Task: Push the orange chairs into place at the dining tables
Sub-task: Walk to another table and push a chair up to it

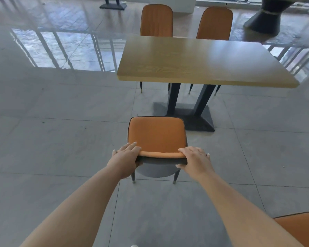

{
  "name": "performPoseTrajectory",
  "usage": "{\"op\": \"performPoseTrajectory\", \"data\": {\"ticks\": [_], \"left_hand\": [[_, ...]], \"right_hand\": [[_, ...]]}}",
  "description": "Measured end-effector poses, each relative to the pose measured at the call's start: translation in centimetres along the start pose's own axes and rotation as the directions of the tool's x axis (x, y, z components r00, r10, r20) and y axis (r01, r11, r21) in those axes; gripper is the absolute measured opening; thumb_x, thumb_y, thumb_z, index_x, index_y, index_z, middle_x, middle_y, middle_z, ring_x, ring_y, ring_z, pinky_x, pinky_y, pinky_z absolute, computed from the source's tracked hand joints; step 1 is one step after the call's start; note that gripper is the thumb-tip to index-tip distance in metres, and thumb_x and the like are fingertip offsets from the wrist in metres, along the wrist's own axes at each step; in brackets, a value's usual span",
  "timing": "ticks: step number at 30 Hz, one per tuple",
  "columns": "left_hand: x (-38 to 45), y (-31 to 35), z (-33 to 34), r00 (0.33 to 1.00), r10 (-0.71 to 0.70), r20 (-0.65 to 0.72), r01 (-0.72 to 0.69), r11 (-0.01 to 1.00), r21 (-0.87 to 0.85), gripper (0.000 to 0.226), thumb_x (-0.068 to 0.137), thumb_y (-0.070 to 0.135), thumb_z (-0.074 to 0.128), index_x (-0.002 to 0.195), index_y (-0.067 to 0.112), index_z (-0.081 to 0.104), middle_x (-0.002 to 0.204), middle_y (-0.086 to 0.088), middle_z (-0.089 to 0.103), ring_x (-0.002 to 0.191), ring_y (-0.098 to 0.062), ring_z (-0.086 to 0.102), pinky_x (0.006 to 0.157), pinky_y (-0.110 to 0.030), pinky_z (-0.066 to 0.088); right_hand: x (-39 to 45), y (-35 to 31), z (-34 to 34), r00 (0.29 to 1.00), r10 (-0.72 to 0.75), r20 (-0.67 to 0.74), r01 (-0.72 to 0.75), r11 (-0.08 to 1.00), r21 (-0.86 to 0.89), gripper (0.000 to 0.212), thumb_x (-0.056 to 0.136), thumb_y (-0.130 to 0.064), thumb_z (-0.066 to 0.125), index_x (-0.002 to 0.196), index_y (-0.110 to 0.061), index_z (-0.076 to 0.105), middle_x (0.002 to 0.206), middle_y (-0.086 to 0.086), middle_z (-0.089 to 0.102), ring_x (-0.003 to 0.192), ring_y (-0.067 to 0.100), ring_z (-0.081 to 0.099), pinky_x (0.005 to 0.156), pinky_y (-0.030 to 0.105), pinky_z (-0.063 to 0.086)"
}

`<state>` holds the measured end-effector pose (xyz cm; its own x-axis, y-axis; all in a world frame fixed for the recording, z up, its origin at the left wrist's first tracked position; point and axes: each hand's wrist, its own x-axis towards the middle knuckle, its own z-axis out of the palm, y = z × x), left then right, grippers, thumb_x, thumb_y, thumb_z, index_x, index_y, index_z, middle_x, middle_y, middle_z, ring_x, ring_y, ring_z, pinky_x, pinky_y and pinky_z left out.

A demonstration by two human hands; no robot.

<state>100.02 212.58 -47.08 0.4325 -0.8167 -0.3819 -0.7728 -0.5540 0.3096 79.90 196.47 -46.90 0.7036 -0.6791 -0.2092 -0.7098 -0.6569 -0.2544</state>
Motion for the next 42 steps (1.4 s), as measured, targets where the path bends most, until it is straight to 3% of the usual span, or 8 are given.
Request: {"op": "performPoseTrajectory", "data": {"ticks": [34,42], "left_hand": [[10.0,-5.3,-6.0,1.000,0.021,0.020,-0.022,0.999,0.042,0.050,0.098,0.036,0.050,0.144,0.025,0.034,0.161,0.001,0.014,0.149,-0.025,0.006,0.114,-0.063,0.014],[9.7,-5.1,-6.0,0.999,0.031,0.031,-0.033,0.999,0.040,0.047,0.098,0.034,0.051,0.142,0.025,0.038,0.160,0.002,0.019,0.148,-0.024,0.009,0.113,-0.064,0.015]], "right_hand": [[10.8,-3.7,-1.0,1.000,0.028,-0.015,-0.028,1.000,-0.010,0.058,0.082,-0.045,0.070,0.134,-0.033,0.048,0.136,-0.007,0.052,0.130,0.022,0.040,0.107,0.053,0.032],[10.5,-3.7,-2.0,0.997,0.039,0.073,-0.039,0.999,-0.005,0.055,0.087,-0.029,0.070,0.137,-0.033,0.046,0.135,-0.003,0.054,0.127,0.023,0.044,0.108,0.058,0.030]]}}
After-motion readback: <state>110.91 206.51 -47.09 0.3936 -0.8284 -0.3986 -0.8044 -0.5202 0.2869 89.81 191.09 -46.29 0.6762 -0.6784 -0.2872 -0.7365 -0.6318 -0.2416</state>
